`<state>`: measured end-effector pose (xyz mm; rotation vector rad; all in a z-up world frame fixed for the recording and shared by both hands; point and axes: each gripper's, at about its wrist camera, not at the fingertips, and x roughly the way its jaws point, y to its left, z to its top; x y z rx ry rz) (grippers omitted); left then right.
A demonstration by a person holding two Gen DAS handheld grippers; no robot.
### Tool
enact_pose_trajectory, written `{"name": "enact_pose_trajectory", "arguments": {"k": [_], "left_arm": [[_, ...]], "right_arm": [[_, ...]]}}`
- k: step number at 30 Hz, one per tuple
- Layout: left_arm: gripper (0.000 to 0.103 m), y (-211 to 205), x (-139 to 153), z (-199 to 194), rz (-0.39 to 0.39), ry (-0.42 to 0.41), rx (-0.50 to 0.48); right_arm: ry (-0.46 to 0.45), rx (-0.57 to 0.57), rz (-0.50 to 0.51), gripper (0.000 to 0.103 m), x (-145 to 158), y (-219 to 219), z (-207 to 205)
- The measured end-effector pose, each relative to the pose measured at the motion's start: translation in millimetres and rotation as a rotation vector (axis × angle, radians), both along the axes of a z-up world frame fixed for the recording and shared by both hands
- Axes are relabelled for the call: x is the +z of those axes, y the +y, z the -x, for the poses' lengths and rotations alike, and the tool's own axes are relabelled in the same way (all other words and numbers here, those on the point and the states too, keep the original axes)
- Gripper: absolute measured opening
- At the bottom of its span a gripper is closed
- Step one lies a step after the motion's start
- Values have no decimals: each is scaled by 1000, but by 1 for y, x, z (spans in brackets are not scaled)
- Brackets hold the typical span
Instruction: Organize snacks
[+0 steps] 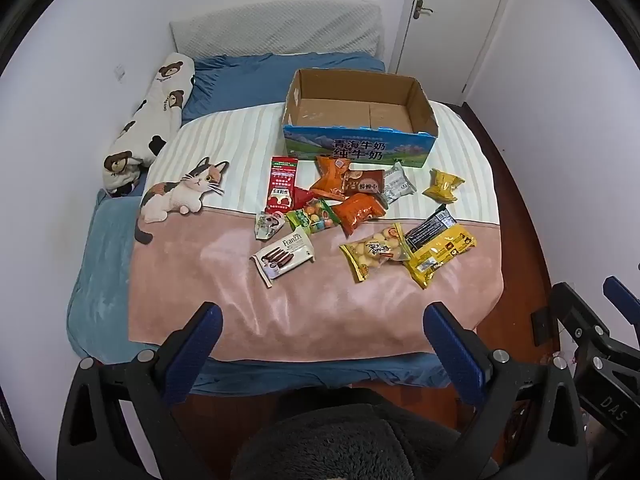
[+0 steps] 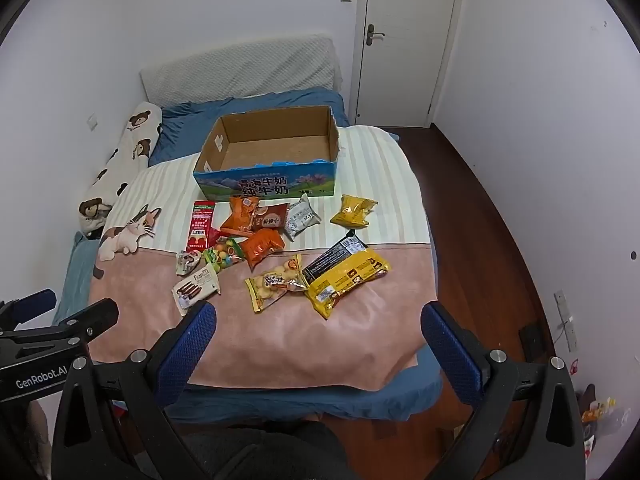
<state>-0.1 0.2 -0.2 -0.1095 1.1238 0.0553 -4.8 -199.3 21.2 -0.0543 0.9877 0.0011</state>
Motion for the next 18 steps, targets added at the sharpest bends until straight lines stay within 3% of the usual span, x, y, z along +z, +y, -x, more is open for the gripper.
{"name": "enact_pose_trajectory", "arguments": {"k": [18], "left_arm": [[103, -3, -2, 1, 0, 25, -2]], "right_arm": [[46, -12, -13, 103, -13, -2, -9]]}}
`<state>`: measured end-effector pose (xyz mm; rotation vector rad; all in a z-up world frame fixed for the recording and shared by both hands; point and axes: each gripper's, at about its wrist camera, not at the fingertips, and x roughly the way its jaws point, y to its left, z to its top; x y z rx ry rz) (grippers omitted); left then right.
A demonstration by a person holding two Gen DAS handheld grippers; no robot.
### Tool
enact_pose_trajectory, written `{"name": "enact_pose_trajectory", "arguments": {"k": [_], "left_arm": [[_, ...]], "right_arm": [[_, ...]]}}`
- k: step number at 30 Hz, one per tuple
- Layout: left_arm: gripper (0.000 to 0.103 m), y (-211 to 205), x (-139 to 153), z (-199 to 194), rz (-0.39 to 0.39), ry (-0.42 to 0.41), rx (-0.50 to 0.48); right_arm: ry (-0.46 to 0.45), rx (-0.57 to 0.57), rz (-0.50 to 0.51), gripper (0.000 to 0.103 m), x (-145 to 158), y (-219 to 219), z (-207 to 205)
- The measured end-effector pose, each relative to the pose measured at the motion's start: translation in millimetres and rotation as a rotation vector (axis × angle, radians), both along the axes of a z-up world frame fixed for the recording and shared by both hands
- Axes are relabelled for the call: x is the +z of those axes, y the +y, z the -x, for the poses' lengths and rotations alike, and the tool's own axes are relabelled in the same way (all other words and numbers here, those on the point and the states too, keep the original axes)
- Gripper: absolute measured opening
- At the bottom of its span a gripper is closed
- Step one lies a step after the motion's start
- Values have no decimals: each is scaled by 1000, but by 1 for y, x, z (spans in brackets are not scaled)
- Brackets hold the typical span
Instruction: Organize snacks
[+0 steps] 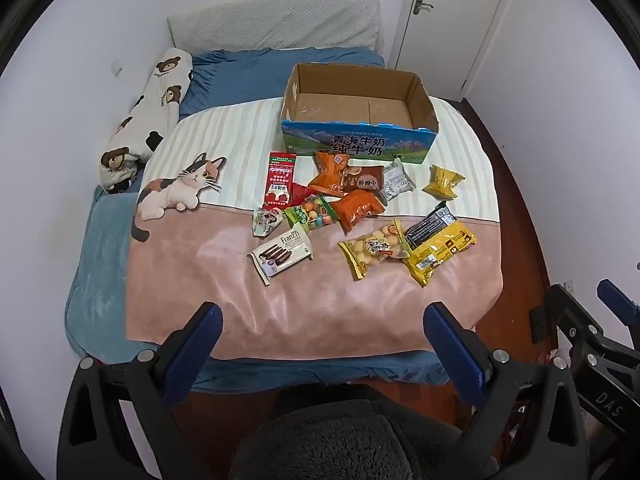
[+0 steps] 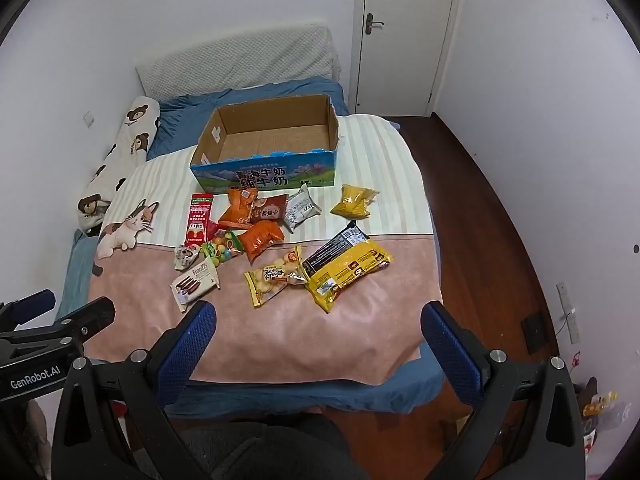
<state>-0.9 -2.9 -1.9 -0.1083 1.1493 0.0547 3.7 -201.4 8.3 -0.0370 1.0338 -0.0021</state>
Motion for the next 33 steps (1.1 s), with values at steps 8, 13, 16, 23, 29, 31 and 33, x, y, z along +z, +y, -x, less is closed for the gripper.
{"name": "enact_pose_trajectory", "arguments": {"k": [8, 13, 16, 23, 29, 31, 33], "left_arm": [[103, -3, -5, -2, 1, -4, 0], [103, -4, -7, -1, 4, -1, -3], [103, -4, -7, -1, 3, -3, -3], [103, 0, -5, -2, 10, -7, -2], [103, -1, -6, -2, 10, -8, -4], [103, -1, -5, -2, 12, -8, -4], [103, 0, -5, -2, 12, -7, -6]], "right_arm": [[-8, -2, -1, 103, 2, 2, 0], [-8, -3, -7, 103, 4, 1, 2], [-6, -4, -8, 103, 4, 1, 0], [-9, -5, -8, 103, 4, 1, 1], [-11, -4, -7, 103, 6, 2, -1], [-13, -4, -8, 103, 7, 2, -2], [-10, -3, -11, 103, 7, 2, -3]]}}
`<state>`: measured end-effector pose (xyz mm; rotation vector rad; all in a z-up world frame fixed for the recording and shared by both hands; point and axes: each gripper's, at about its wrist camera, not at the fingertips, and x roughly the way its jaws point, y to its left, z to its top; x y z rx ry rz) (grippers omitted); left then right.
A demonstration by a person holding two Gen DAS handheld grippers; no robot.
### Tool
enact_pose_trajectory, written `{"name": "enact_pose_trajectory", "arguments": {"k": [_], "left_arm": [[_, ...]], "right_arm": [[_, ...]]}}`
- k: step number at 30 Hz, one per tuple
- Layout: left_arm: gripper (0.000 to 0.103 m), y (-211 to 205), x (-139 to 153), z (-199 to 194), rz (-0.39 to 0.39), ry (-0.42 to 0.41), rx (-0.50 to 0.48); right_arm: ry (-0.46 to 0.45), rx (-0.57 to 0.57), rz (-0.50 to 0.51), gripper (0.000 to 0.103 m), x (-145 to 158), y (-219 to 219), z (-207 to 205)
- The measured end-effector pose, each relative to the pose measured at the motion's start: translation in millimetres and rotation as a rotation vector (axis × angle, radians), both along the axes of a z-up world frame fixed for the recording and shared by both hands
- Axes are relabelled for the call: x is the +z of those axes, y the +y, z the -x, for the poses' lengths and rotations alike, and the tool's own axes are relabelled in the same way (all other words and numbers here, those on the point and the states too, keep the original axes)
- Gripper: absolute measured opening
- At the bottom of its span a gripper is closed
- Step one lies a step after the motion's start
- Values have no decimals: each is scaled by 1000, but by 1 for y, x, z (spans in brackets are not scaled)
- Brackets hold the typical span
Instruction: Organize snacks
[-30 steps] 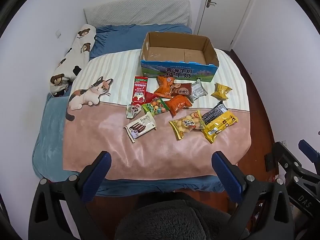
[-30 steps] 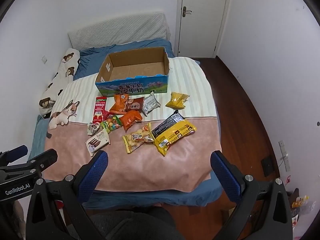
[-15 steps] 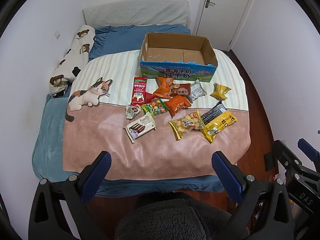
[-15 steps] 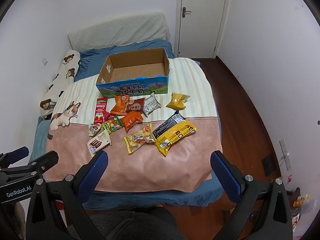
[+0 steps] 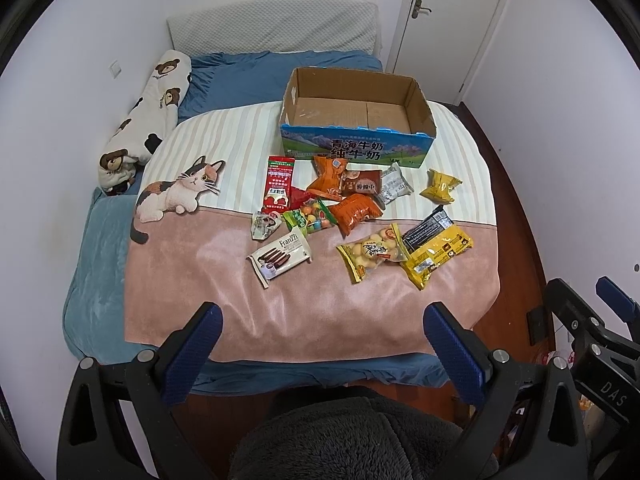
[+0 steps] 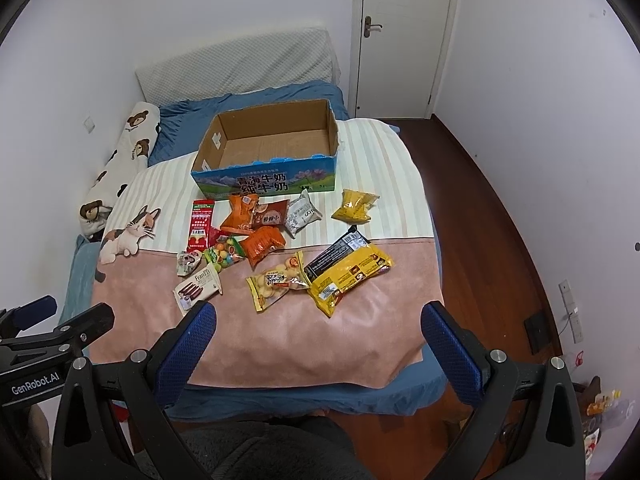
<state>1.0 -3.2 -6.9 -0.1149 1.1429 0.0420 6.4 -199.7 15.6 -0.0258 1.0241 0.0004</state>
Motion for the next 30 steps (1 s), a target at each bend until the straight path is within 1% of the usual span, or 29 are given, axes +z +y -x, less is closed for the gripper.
{"name": "enact_pose_trajectory", "arguments": {"k": [30], "left_arm": [[103, 1, 1, -5, 8, -4, 4]], "right_arm": [[-13, 14, 3, 103, 6, 2, -9]]}}
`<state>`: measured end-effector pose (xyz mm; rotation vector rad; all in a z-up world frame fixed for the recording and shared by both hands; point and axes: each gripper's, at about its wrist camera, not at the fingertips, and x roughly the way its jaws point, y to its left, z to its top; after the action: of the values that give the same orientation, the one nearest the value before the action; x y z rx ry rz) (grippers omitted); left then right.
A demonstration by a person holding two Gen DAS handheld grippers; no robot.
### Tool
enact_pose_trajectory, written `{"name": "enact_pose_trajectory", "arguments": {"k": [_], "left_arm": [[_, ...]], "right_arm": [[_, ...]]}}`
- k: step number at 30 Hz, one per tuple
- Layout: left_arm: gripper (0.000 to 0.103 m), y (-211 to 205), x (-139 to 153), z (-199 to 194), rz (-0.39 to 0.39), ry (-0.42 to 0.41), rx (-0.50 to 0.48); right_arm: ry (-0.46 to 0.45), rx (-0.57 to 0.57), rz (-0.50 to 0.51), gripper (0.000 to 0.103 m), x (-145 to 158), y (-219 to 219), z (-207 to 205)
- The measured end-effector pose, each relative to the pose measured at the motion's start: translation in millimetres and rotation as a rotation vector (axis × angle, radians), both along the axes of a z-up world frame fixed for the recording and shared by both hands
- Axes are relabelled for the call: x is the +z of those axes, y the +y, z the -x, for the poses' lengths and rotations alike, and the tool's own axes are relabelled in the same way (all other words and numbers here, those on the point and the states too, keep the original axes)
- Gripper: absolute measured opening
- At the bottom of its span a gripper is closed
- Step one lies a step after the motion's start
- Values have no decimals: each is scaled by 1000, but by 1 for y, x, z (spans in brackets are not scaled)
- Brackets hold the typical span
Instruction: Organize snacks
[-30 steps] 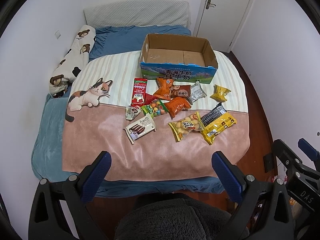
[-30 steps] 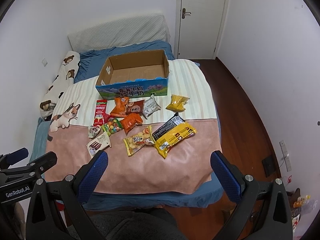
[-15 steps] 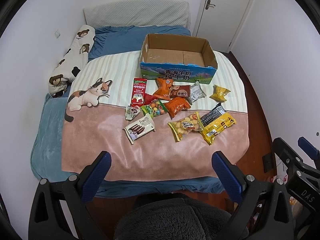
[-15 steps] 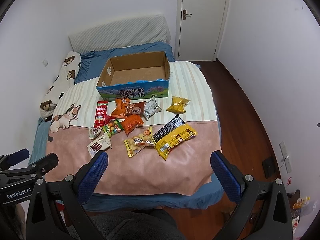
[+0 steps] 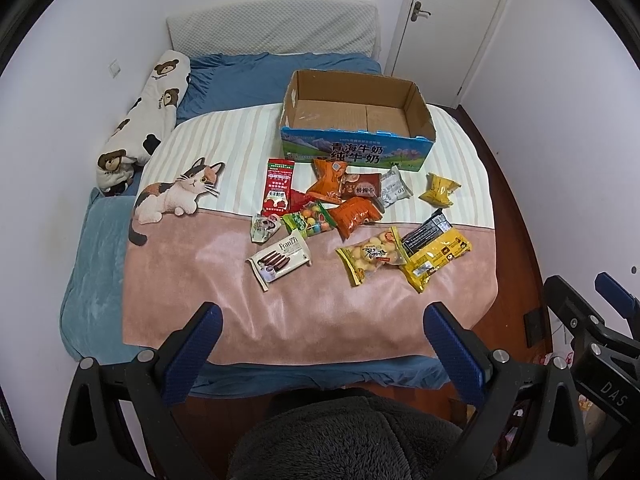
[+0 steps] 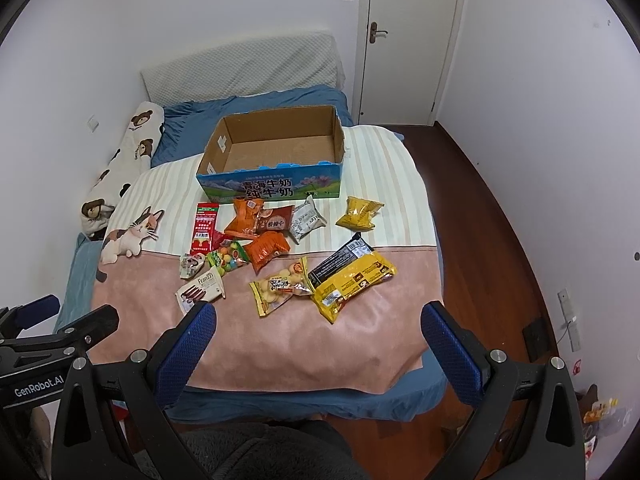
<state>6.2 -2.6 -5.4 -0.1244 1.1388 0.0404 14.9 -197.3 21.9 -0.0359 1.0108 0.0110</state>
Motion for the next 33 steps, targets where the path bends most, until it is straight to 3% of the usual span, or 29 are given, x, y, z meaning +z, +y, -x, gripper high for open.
{"name": "enact_pose_trajectory", "arguments": {"k": [21, 23, 26, 29, 33], "left_arm": [[103, 10, 3, -10, -1, -14, 2], [103, 11, -6, -19, -10, -17, -3], [103, 3, -32, -40, -86, -22, -32], [103, -10, -71, -68, -211, -10, -106], [103, -28, -131, -107, -275, 74, -215]], "right_arm": [[12, -20, -39, 103, -7, -2, -8], [32, -50, -71, 103, -20, -12, -16], [89, -102, -120, 103, -51, -29, -35], [159, -157, -168, 103, -93, -46, -57], [248, -232, -224, 103, -158, -71, -85]]}}
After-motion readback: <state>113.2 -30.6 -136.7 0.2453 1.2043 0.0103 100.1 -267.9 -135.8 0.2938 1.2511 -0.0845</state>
